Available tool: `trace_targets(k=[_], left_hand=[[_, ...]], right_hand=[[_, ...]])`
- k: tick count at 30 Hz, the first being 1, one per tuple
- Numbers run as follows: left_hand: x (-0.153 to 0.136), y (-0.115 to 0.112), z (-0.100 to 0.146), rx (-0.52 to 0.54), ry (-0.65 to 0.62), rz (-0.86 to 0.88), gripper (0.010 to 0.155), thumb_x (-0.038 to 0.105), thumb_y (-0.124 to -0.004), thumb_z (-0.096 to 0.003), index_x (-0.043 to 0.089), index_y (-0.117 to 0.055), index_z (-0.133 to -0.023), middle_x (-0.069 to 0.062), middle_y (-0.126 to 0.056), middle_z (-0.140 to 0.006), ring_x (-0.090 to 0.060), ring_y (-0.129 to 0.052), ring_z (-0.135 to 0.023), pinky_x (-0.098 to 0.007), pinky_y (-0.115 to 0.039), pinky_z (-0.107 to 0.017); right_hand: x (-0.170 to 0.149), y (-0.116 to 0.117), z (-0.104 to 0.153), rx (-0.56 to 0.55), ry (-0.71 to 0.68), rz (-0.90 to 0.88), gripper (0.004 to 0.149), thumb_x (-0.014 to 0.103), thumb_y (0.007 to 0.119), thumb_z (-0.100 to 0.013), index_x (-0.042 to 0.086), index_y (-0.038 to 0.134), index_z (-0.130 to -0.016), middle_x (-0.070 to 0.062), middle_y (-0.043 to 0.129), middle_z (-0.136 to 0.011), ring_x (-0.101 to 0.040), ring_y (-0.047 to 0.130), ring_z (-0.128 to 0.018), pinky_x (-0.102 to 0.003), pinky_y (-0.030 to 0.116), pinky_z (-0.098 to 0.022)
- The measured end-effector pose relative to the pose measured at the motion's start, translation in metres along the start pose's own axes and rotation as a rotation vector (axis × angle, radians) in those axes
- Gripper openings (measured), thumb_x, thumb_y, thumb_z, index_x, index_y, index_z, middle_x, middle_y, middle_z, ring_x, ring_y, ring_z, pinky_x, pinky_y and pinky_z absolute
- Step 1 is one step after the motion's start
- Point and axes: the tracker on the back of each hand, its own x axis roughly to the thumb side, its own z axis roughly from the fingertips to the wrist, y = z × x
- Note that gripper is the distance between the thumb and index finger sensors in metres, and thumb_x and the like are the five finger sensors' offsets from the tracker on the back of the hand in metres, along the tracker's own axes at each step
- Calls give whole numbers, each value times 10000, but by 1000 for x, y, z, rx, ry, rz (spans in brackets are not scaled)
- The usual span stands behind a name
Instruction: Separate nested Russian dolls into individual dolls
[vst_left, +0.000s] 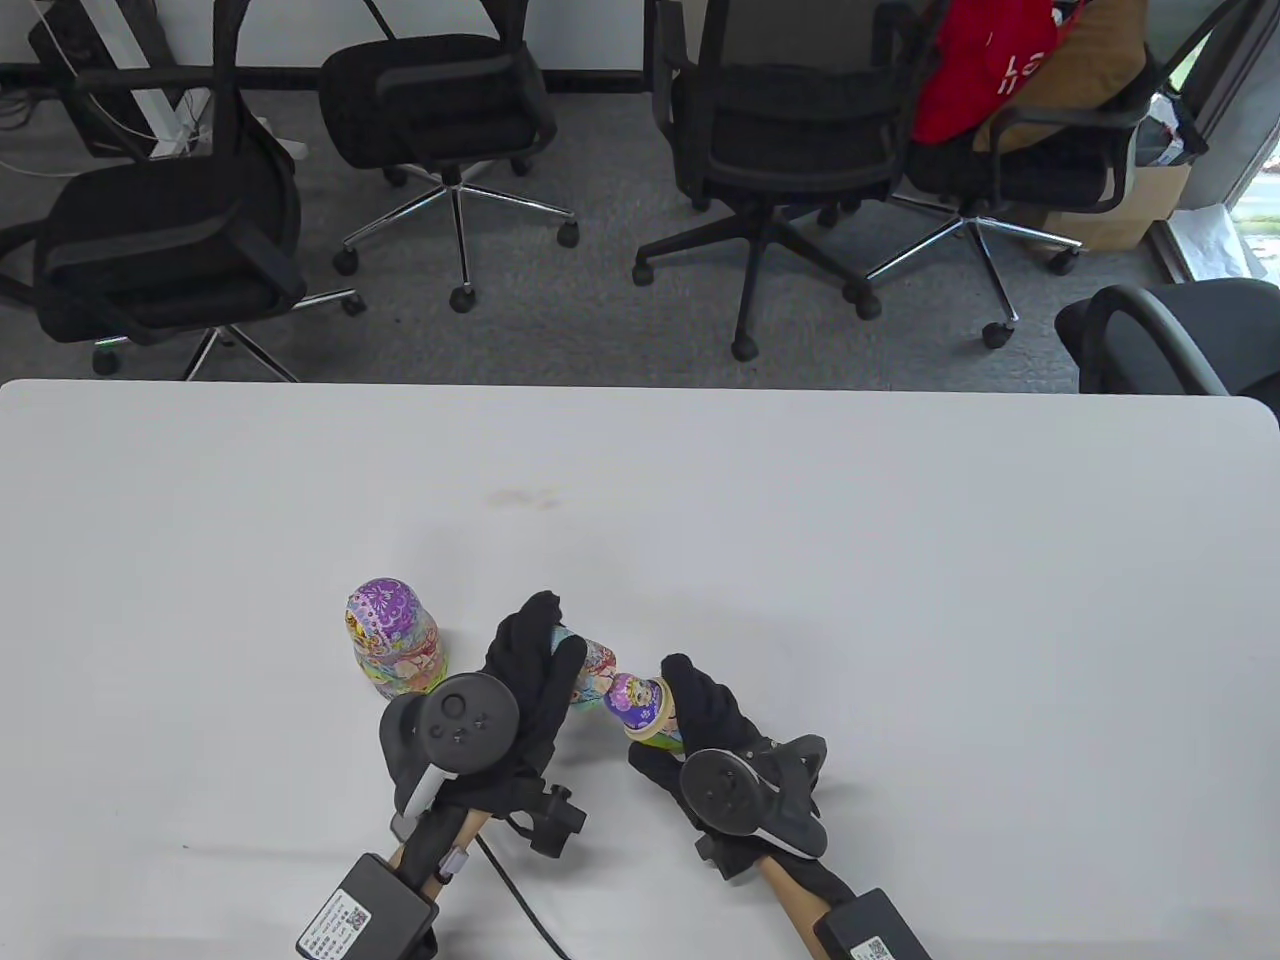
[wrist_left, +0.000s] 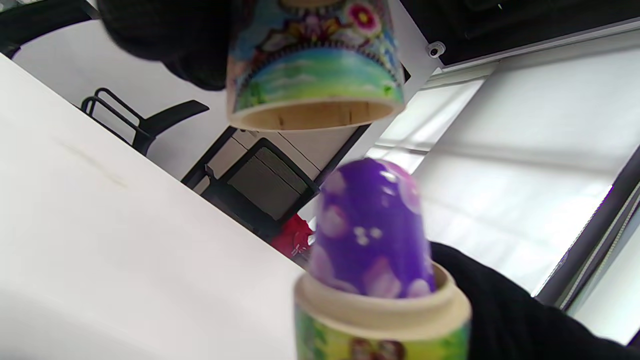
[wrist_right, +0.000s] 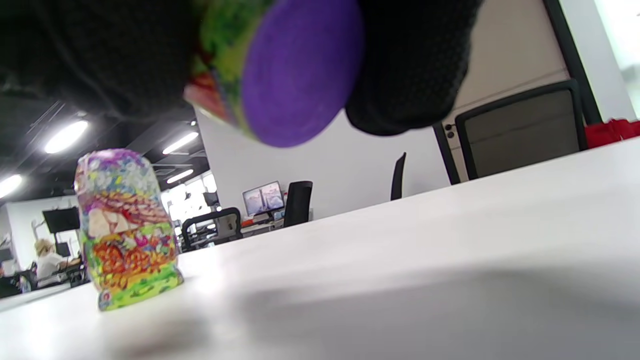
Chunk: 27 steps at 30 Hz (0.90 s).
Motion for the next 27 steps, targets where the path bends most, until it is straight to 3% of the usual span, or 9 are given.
trace_targets(k=[3, 6, 14, 22, 27], left_hand=[[-7, -3, -3, -48, 48, -77, 643, 407, -564, -627, 11, -505, -1130, -279, -653, -1060, -456, -823, -792, -394, -842, -465], [-17, -15, -7, -148, 96, -168, 619, 369, -623, -623, 38, -525, -1136, -273, -642, -1089, -487, -798, -861, -449, -818, -561], [-35, -44, -10, -350, 177, -337, 609, 329, -672, -611, 53, -533, -1135, -272, -621, -1112, -502, -769, -932, -491, -804, -627], [-50, -60, -8, -424, 210, -394, 616, 329, -674, -607, 54, -520, -1136, -273, -612, -1114, -501, -756, -945, -496, -788, -653], [-50, -62, -7, -407, 194, -423, 625, 336, -678, -603, 56, -516, -1137, -269, -609, -1118, -499, -753, -950, -498, -782, -660]], right_hand=[[-8, -3, -1, -6, 47, -64, 907, 490, 838, -395, 6, 446, -1055, -219, 682, -972, -381, 823, -783, -420, 801, -592], [-14, -6, 0, -18, 82, -112, 908, 488, 837, -398, 2, 442, -1056, -222, 678, -974, -387, 817, -787, -427, 795, -595], [-19, -9, 0, -27, 104, -128, 908, 485, 835, -402, 2, 435, -1058, -226, 670, -979, -392, 809, -794, -436, 787, -601], [-18, -8, 0, -21, 96, -128, 908, 484, 835, -403, 4, 432, -1060, -227, 667, -982, -393, 805, -797, -437, 785, -604], [-18, -7, 1, -20, 96, -128, 908, 484, 836, -402, 5, 432, -1060, -226, 667, -982, -392, 806, -797, -438, 785, -604]])
